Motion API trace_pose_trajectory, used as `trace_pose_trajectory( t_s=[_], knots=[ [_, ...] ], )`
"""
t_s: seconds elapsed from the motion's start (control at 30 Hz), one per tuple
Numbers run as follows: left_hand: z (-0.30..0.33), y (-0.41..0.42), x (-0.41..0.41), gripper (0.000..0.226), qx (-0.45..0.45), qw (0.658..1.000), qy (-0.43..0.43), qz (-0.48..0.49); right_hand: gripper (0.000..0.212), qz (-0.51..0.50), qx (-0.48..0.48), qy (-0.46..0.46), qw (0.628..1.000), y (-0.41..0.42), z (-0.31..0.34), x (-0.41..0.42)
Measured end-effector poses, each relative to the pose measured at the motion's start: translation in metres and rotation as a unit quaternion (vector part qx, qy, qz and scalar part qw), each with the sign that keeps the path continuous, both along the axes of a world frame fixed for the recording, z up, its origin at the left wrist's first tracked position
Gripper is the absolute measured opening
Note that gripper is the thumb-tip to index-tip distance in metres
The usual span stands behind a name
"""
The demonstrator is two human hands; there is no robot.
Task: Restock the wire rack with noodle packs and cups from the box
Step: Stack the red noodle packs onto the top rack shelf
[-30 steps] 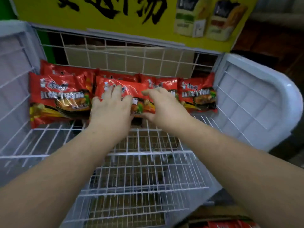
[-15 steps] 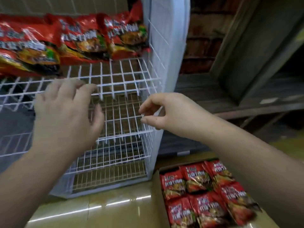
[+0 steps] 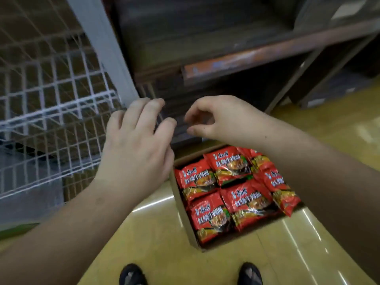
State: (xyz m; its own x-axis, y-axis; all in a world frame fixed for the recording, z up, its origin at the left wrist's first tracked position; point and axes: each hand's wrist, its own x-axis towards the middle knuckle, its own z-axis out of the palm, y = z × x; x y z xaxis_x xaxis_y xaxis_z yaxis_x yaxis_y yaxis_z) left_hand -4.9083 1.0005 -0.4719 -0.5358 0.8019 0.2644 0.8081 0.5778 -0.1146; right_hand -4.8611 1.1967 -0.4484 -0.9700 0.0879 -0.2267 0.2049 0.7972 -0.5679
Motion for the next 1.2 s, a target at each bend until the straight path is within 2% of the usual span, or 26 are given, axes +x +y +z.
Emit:
trace_pose_trajectory(
  t_s=[0.17,0.33,0.47,0.6,0.7,0.8,0.87,0.93,1.1,1.17,1.2],
  knots=[
    [-0.083,0.035,0.014,0.033,-0.063,0.996,-0.053,-0.032,0.023,-0.044,0.001,-0.094,0.995,0.039,-0.111,0.034],
    [-0.159,0.062,0.028,0.034,-0.12,0.986,-0.111,-0.033,0.03,-0.014,0.019,-0.213,0.977,0.055,-0.214,0.063],
    [-0.212,0.074,0.041,0.033,-0.175,0.972,-0.154,-0.003,0.039,0.043,0.072,-0.275,0.958,0.059,-0.278,0.075],
    [-0.248,0.073,0.055,0.035,-0.209,0.959,-0.189,0.025,0.058,0.112,0.196,-0.364,0.904,0.068,-0.326,0.081],
    [-0.262,0.069,0.063,0.041,-0.213,0.951,-0.223,0.035,0.073,0.128,0.24,-0.421,0.865,0.074,-0.342,0.09],
    [-0.267,0.068,0.065,0.043,-0.196,0.932,-0.296,0.074,0.068,0.135,0.266,-0.42,0.857,0.078,-0.34,0.094],
    [-0.266,0.07,0.065,0.045,-0.141,0.907,-0.381,0.11,0.049,0.143,0.269,-0.385,0.871,0.08,-0.333,0.095],
    [-0.263,0.075,0.065,0.056,-0.076,0.859,-0.482,0.156,0.037,0.142,0.257,-0.347,0.891,0.083,-0.323,0.092],
    [-0.254,0.093,0.065,0.105,-0.024,0.727,-0.65,0.218,0.04,0.09,0.069,-0.338,0.934,0.09,-0.277,0.075],
    [-0.246,0.1,0.065,0.109,0.02,0.669,-0.698,0.255,0.036,0.038,-0.003,-0.281,0.959,0.091,-0.263,0.072],
    [-0.243,0.102,0.065,0.103,0.04,0.649,-0.713,0.261,0.033,-0.013,-0.046,-0.249,0.967,0.09,-0.256,0.071]
  ],
)
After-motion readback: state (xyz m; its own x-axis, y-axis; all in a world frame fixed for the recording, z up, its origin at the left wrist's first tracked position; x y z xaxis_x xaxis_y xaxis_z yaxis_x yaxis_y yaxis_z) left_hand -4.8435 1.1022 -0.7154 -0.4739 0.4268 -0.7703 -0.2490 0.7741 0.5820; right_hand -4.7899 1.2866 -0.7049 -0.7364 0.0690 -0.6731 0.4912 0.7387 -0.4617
